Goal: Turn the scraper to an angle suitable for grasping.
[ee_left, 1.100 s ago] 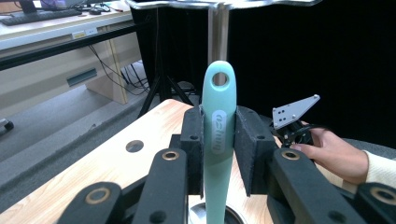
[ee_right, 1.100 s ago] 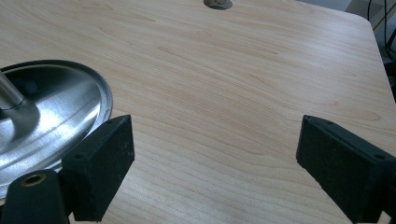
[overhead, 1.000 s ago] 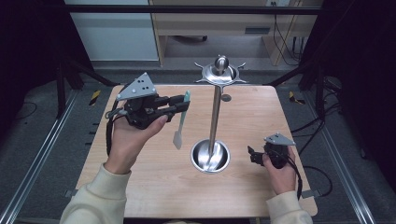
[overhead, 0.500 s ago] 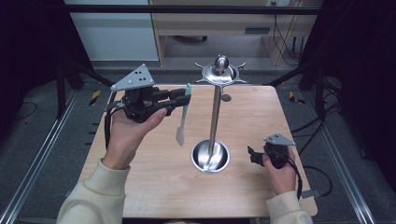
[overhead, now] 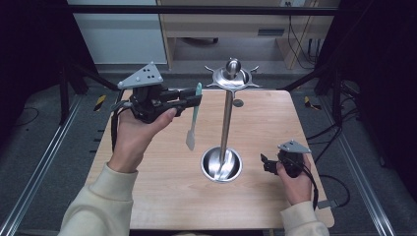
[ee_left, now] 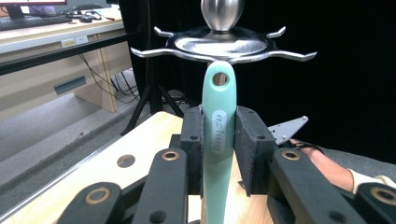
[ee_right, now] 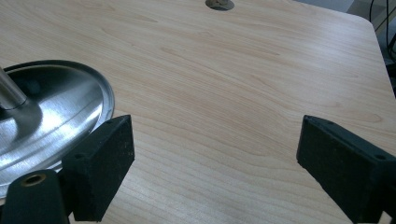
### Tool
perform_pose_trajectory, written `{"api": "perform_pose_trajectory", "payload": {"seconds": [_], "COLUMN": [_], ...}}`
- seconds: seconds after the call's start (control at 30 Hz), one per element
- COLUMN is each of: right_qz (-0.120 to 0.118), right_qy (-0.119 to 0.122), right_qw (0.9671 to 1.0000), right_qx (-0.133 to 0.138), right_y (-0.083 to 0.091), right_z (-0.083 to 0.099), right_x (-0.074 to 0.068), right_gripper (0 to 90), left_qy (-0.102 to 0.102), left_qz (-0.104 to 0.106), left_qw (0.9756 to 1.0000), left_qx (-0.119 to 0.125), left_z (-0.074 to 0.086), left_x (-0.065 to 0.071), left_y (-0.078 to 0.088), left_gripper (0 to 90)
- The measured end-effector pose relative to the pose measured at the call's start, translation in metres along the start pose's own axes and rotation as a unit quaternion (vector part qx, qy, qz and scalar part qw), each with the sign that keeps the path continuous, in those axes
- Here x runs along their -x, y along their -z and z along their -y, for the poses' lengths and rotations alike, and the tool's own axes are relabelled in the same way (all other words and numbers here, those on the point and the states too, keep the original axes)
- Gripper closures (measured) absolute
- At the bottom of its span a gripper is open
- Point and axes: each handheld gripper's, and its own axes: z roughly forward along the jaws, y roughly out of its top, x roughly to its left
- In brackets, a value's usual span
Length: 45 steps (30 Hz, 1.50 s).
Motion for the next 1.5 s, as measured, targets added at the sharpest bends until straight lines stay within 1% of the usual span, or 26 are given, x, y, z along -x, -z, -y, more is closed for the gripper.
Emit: {"api": "perform_pose_trajectory", "payload": {"seconds": [0.2, 0.33, 0.6, 0.77, 1.0, 1.4, 1.43, 1.47, 1.5], "right_qz": [0.000, -0.001, -0.002, -0.002, -0.002, -0.004, -0.005, -0.007, -0.009], "right_qy": [0.000, 0.000, 0.001, 0.002, 0.001, 0.002, -0.004, -0.007, -0.008], "right_qw": [1.0000, 1.0000, 1.0000, 1.0000, 1.0000, 1.0000, 1.0000, 0.9999, 0.9999], "right_qx": [0.000, -0.001, -0.002, -0.003, -0.003, -0.003, -0.005, -0.006, -0.007], "right_y": [0.000, 0.000, 0.000, 0.000, 0.000, 0.000, -0.001, -0.002, -0.002], "right_z": [0.000, 0.000, 0.000, 0.000, 0.000, 0.000, 0.001, 0.001, 0.001], "right_x": [0.000, 0.000, 0.000, 0.000, 0.000, 0.000, 0.000, 0.000, 0.000], "right_gripper": [11.5, 11.5, 11.5, 11.5, 11.5, 11.4, 11.4, 11.5, 11.4], "left_qy": [-0.004, -0.010, -0.009, -0.010, -0.007, -0.006, -0.005, -0.005, -0.010], "left_qz": [0.000, -0.005, 0.003, 0.000, 0.002, 0.002, 0.005, 0.005, 0.002], "left_qw": [1.0000, 0.9999, 0.9999, 0.9999, 0.9999, 1.0000, 0.9999, 0.9999, 0.9999], "left_qx": [0.000, -0.006, -0.005, -0.008, -0.008, -0.006, -0.008, -0.008, -0.011], "left_z": [-0.004, -0.005, -0.005, -0.005, -0.004, -0.003, -0.005, -0.005, -0.006], "left_x": [0.002, 0.002, 0.003, 0.003, 0.002, 0.002, 0.002, 0.002, 0.003], "left_y": [-0.002, -0.005, -0.006, -0.008, -0.012, -0.025, -0.029, -0.029, -0.031], "left_gripper": [73.9, 73.8, 73.8, 73.9, 73.8, 73.8, 73.8, 73.8, 73.7]}}
